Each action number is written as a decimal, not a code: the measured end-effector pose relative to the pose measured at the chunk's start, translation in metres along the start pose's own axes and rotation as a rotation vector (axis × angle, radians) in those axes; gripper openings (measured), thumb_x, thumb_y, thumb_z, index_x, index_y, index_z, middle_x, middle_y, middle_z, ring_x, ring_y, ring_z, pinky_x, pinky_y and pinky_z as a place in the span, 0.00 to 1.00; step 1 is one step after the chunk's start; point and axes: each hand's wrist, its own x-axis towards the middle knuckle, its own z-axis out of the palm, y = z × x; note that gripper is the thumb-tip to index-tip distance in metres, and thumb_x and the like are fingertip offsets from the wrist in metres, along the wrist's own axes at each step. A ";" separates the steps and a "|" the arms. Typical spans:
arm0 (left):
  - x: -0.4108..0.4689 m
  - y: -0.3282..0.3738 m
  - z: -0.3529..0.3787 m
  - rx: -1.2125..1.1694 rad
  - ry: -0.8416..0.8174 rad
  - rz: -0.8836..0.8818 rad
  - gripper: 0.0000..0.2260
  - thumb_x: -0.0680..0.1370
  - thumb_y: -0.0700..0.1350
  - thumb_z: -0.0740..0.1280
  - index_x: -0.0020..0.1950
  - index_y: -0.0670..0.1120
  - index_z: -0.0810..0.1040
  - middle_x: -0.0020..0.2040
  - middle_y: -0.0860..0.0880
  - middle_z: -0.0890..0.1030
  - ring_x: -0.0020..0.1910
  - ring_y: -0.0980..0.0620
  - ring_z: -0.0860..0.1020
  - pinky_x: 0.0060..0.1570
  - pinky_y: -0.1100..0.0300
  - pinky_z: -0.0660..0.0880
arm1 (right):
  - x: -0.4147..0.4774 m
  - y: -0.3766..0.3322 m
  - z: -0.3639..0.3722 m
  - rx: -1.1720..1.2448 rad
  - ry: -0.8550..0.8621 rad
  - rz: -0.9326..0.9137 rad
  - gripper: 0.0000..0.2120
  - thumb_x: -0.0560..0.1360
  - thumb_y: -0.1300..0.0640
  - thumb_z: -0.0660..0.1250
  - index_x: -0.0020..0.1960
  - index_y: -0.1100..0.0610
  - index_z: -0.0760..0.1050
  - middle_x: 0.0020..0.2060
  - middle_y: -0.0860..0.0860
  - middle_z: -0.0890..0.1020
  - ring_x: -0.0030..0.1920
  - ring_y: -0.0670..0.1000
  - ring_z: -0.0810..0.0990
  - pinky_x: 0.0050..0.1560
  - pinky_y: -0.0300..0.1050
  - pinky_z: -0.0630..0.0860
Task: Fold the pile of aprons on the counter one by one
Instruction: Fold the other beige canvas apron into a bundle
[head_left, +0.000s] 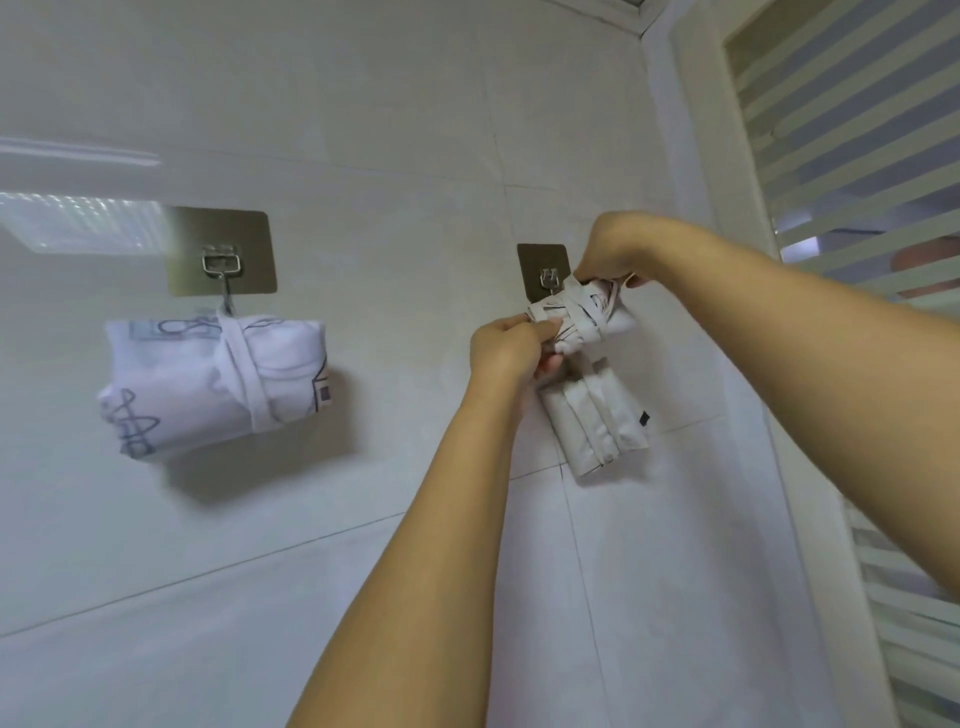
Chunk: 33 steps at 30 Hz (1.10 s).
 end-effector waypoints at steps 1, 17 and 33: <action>0.000 0.000 0.000 0.005 -0.008 -0.007 0.02 0.76 0.34 0.67 0.45 0.39 0.77 0.29 0.47 0.78 0.20 0.58 0.74 0.24 0.68 0.73 | 0.000 0.001 0.002 0.008 -0.012 -0.001 0.14 0.78 0.57 0.64 0.35 0.61 0.69 0.33 0.55 0.73 0.39 0.55 0.73 0.40 0.45 0.73; -0.002 -0.011 0.007 0.056 0.046 0.018 0.17 0.76 0.36 0.68 0.62 0.40 0.67 0.61 0.36 0.76 0.29 0.49 0.80 0.22 0.67 0.72 | -0.009 0.000 0.028 0.107 0.063 -0.106 0.10 0.77 0.57 0.63 0.38 0.59 0.68 0.33 0.52 0.70 0.43 0.55 0.73 0.30 0.40 0.64; -0.014 -0.027 -0.001 0.737 0.180 0.317 0.19 0.75 0.51 0.69 0.63 0.46 0.70 0.53 0.49 0.78 0.52 0.46 0.76 0.46 0.60 0.69 | -0.021 0.042 0.040 0.515 0.148 -0.213 0.08 0.74 0.67 0.63 0.49 0.64 0.78 0.36 0.50 0.76 0.44 0.51 0.76 0.51 0.47 0.74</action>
